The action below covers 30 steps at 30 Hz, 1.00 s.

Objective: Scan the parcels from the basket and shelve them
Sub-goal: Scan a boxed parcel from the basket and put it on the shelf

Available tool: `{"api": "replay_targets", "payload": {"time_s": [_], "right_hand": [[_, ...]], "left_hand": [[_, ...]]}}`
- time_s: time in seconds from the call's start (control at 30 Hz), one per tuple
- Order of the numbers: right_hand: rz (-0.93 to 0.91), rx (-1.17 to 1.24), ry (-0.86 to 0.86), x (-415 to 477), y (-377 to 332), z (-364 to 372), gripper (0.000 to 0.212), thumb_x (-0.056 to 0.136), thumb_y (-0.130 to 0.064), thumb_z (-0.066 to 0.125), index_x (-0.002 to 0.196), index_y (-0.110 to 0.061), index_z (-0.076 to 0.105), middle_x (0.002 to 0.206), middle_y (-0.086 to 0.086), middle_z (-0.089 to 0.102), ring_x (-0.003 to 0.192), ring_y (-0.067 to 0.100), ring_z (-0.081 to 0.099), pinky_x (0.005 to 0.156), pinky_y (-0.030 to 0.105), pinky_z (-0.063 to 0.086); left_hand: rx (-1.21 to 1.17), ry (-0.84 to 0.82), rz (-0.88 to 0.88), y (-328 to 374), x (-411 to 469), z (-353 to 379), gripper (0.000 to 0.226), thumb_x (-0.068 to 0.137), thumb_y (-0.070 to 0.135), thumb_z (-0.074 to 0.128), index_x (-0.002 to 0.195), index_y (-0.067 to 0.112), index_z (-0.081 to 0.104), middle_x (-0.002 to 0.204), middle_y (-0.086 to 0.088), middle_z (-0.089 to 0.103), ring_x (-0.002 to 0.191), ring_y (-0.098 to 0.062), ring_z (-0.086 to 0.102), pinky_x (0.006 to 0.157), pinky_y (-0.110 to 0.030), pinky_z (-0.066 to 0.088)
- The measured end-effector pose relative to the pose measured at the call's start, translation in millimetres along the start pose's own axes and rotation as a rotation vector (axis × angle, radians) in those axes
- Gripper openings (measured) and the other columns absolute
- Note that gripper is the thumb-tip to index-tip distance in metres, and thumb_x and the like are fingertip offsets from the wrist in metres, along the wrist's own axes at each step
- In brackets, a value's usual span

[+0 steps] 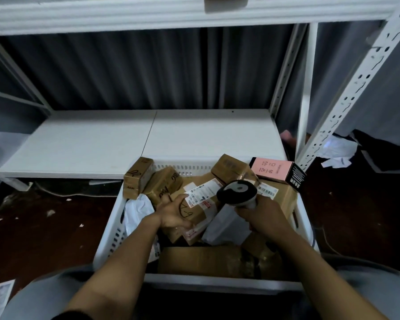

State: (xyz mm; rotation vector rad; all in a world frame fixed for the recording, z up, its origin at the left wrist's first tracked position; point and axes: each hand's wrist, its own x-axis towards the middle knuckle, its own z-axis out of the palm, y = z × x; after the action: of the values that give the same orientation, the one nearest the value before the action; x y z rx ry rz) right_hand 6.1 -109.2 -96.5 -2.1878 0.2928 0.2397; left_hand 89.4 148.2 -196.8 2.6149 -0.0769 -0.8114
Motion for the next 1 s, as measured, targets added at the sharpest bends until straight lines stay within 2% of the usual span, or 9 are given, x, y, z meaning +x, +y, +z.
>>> {"api": "replay_targets", "payload": {"time_s": [0.23, 0.37, 0.43, 0.57, 0.67, 0.77, 0.83, 0.9, 1.0], "right_hand": [[0.009, 0.219, -0.027, -4.8, -13.6, 5.1, 0.026, 0.088, -0.023, 0.069, 0.072, -0.004, 0.062, 0.057, 0.010, 0.064, 0.050, 0.020, 0.061, 0.053, 0.028, 0.048], [0.002, 0.473, -0.074, -14.2, -30.2, 22.6, 0.009, 0.089, -0.015, 0.068, 0.084, -0.009, 0.068, 0.080, 0.017, 0.073, 0.072, 0.031, 0.070, 0.069, 0.041, 0.057], [0.031, 0.572, -0.140, -17.6, -31.2, 35.2, 0.007, 0.090, -0.011, 0.066, 0.094, -0.007, 0.068, 0.089, 0.018, 0.072, 0.079, 0.031, 0.070, 0.073, 0.042, 0.058], [0.088, 0.582, -0.249, -21.3, -19.3, 59.6, 0.036, 0.084, -0.024, 0.074, 0.116, -0.009, 0.065, 0.095, 0.013, 0.074, 0.088, 0.031, 0.072, 0.080, 0.052, 0.059], [0.113, 0.575, -0.260, -23.0, -12.7, 69.9, 0.040, 0.083, -0.022, 0.075, 0.119, -0.007, 0.064, 0.092, 0.008, 0.073, 0.084, 0.025, 0.069, 0.073, 0.041, 0.058], [0.135, 0.561, -0.251, -20.7, -9.8, 70.7, 0.039, 0.078, -0.023, 0.081, 0.112, -0.010, 0.069, 0.099, 0.008, 0.075, 0.093, 0.026, 0.071, 0.086, 0.049, 0.057], [0.152, 0.552, -0.235, -21.1, -8.5, 67.9, 0.036, 0.077, -0.023, 0.081, 0.109, -0.010, 0.071, 0.100, 0.009, 0.075, 0.095, 0.027, 0.071, 0.089, 0.049, 0.056], [0.179, 0.584, -0.214, -24.0, -7.3, 64.4, 0.031, 0.079, -0.020, 0.079, 0.107, -0.009, 0.070, 0.099, 0.010, 0.075, 0.094, 0.028, 0.070, 0.087, 0.045, 0.057], [0.181, 0.623, -0.193, -27.1, -4.9, 58.3, 0.021, 0.086, -0.017, 0.073, 0.105, -0.009, 0.069, 0.096, 0.013, 0.073, 0.090, 0.030, 0.069, 0.078, 0.042, 0.056]], "left_hand": [[-0.248, 0.239, -0.001, 4.2, -63.7, -12.4, 0.098, 0.061, 0.035, 0.082, 0.142, 0.044, 0.025, 0.132, -0.005, 0.014, 0.135, -0.028, 0.014, 0.109, -0.026, 0.025], [-0.402, 0.427, -0.099, 11.3, -108.3, -2.7, 0.099, 0.064, 0.039, 0.083, 0.143, 0.042, 0.023, 0.129, -0.004, 0.016, 0.130, -0.024, 0.017, 0.104, -0.023, 0.023], [-0.405, 0.424, -0.139, 14.7, -125.7, 12.3, 0.104, 0.063, 0.043, 0.083, 0.146, 0.040, 0.020, 0.135, -0.006, 0.013, 0.132, -0.026, 0.015, 0.108, -0.027, 0.022], [-0.448, 0.333, -0.151, 15.8, -143.1, 40.4, 0.116, 0.051, 0.055, 0.076, 0.148, 0.038, 0.014, 0.136, -0.009, 0.008, 0.133, -0.029, 0.009, 0.111, -0.028, 0.020], [-0.579, 0.324, -0.162, 10.5, -146.1, 44.4, 0.127, 0.046, 0.063, 0.079, 0.150, 0.035, 0.011, 0.128, -0.005, 0.017, 0.130, -0.024, 0.019, 0.107, -0.024, 0.023], [-0.738, 0.375, -0.186, 6.8, -145.4, 36.9, 0.109, 0.070, 0.037, 0.084, 0.152, 0.017, 0.016, 0.134, -0.009, 0.030, 0.128, -0.021, 0.036, 0.099, -0.019, 0.031], [-0.857, 0.376, -0.174, 4.6, -142.9, 35.1, 0.080, 0.079, 0.025, 0.078, 0.145, 0.006, 0.036, 0.126, -0.013, 0.055, 0.104, -0.016, 0.057, 0.081, -0.015, 0.044], [-0.987, 0.345, -0.117, 4.3, -142.3, 36.6, 0.049, 0.083, 0.009, 0.073, 0.129, 0.005, 0.058, 0.102, -0.001, 0.072, 0.079, -0.003, 0.066, 0.067, -0.010, 0.048], [-1.131, 0.278, -0.036, 5.9, -140.5, 38.2, 0.054, 0.084, 0.008, 0.072, 0.130, 0.028, 0.052, 0.112, 0.013, 0.067, 0.100, 0.001, 0.064, 0.084, -0.015, 0.050]]}}
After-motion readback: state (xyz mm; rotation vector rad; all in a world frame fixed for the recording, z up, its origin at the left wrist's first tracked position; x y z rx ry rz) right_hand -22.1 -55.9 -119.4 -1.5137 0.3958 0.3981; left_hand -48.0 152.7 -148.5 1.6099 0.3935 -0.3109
